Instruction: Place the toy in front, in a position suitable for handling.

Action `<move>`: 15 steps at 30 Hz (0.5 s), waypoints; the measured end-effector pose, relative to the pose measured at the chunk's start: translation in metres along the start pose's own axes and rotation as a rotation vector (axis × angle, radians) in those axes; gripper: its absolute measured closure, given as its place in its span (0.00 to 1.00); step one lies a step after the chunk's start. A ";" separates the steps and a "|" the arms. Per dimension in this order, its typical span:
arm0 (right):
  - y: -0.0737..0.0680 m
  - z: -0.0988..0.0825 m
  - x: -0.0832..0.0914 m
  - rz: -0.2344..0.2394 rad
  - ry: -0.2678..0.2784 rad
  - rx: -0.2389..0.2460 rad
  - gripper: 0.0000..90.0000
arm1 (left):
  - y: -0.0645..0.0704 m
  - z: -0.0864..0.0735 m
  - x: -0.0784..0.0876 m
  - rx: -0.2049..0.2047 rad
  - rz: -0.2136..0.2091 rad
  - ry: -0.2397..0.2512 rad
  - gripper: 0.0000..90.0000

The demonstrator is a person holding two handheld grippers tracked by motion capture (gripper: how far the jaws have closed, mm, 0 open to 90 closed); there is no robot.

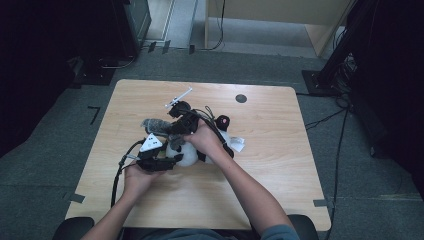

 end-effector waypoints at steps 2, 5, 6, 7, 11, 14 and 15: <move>0.008 -0.003 0.002 0.006 0.010 -0.016 0.82 | 0.001 0.001 0.000 0.007 0.003 -0.005 0.36; 0.019 -0.007 0.008 0.002 0.028 -0.049 0.82 | 0.002 0.002 0.000 0.011 0.005 -0.008 0.37; 0.022 -0.008 0.011 0.001 0.032 -0.061 0.82 | 0.002 0.002 -0.001 0.012 0.003 -0.007 0.37; 0.025 -0.009 0.013 -0.005 0.038 -0.067 0.82 | 0.002 0.002 -0.001 0.013 0.003 -0.007 0.37; 0.038 -0.014 0.021 -0.039 0.047 -0.091 0.83 | 0.002 0.002 -0.001 0.016 0.002 -0.005 0.37; 0.047 -0.017 0.026 -0.060 0.048 -0.108 0.83 | 0.002 0.002 -0.001 0.013 0.001 -0.007 0.37; 0.050 -0.018 0.028 -0.072 0.047 -0.113 0.83 | 0.002 0.002 -0.001 0.012 0.001 -0.007 0.37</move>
Point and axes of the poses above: each handheld gripper's, and its own axes: x roughly backward along the jaws, z roughly out of its top, y roughly to its right, the point moved 3 cm from there along -x, roughly forward along the jaws, and after that the axes turned 3 degrees about -y, right-handed, at the moved point
